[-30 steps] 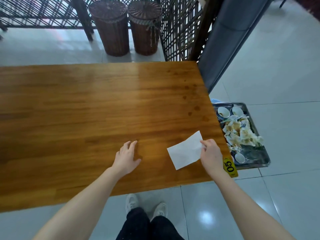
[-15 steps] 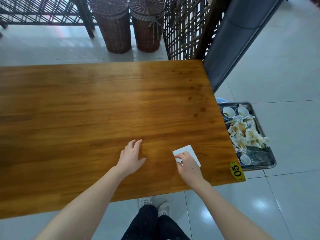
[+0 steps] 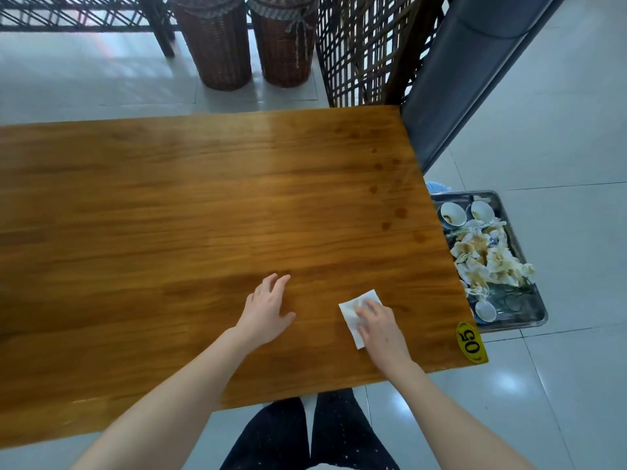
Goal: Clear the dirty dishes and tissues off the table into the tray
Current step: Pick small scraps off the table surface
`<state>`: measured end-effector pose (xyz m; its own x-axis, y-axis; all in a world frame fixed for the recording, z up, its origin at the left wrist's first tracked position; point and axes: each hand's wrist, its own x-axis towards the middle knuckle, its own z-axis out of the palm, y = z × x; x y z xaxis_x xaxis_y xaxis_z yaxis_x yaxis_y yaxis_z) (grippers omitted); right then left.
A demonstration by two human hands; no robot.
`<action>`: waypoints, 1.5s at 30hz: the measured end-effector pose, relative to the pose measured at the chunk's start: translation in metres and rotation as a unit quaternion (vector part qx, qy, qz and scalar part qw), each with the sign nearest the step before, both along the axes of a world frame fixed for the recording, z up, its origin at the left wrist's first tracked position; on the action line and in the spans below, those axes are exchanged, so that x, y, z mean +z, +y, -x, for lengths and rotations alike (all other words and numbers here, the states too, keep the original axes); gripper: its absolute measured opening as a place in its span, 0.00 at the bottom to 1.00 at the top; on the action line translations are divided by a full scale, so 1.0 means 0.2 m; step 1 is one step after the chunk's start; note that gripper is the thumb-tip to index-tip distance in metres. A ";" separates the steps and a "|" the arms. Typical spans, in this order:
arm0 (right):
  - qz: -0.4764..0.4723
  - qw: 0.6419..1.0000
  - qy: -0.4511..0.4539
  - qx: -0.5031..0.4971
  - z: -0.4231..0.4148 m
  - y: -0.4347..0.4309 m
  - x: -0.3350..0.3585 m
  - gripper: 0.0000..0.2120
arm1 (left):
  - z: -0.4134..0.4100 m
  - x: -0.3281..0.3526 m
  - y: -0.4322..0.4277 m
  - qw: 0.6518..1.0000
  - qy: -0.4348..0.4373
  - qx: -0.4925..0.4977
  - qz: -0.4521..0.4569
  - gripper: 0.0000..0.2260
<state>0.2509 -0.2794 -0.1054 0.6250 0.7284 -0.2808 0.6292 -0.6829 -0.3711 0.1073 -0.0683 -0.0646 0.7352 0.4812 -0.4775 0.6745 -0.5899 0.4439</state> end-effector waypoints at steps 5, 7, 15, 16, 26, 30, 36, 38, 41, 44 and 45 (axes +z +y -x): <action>-0.026 0.998 0.012 0.052 -0.02 -0.03 0.02 0.11 | -0.08 0.01 -0.02 1.000 0.008 0.029 -0.001 0.34; -0.021 0.996 0.021 0.086 -0.03 -0.05 0.01 0.13 | -0.12 0.01 -0.03 0.999 0.012 0.038 -0.001 0.34; -0.042 0.995 0.067 0.061 -0.23 -0.08 0.02 0.07 | -0.22 -0.03 -0.11 0.998 0.034 0.052 0.003 0.33; -0.050 0.996 0.065 0.033 -0.27 -0.08 0.02 0.08 | -0.23 -0.04 -0.11 0.998 0.037 0.053 0.001 0.33; -0.031 0.999 0.016 -0.034 -0.57 -0.18 0.05 0.13 | -0.31 -0.01 -0.13 0.997 0.024 0.067 -0.027 0.33; 0.010 1.000 -0.011 -0.026 -0.44 -0.18 0.03 0.23 | -0.30 -0.01 -0.15 0.998 0.020 0.057 -0.033 0.33; 0.004 0.998 0.040 0.049 -0.23 -0.20 0.02 0.24 | -0.26 -0.02 -0.19 0.998 0.024 0.045 -0.028 0.33; -0.012 0.996 0.059 0.068 -0.16 -0.21 0.02 0.16 | -0.25 -0.02 -0.20 0.998 0.028 0.039 -0.026 0.33; -0.041 0.996 0.050 0.064 -0.11 -0.23 0.01 0.09 | -0.23 -0.02 -0.22 0.999 0.035 0.029 -0.029 0.33; -0.045 0.996 0.058 0.052 -0.15 -0.24 0.03 0.11 | -0.21 -0.03 -0.22 0.998 0.043 0.014 -0.033 0.33; -0.041 0.997 0.055 0.044 -0.17 -0.26 0.04 0.10 | -0.20 -0.03 -0.21 0.998 0.045 0.009 -0.032 0.33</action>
<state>0.2852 -0.3313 -0.0979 0.5272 0.8018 -0.2814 0.6376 -0.5921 -0.4928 0.1477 -0.1113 -0.0702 0.6816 0.5261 -0.5086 0.7209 -0.6021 0.3433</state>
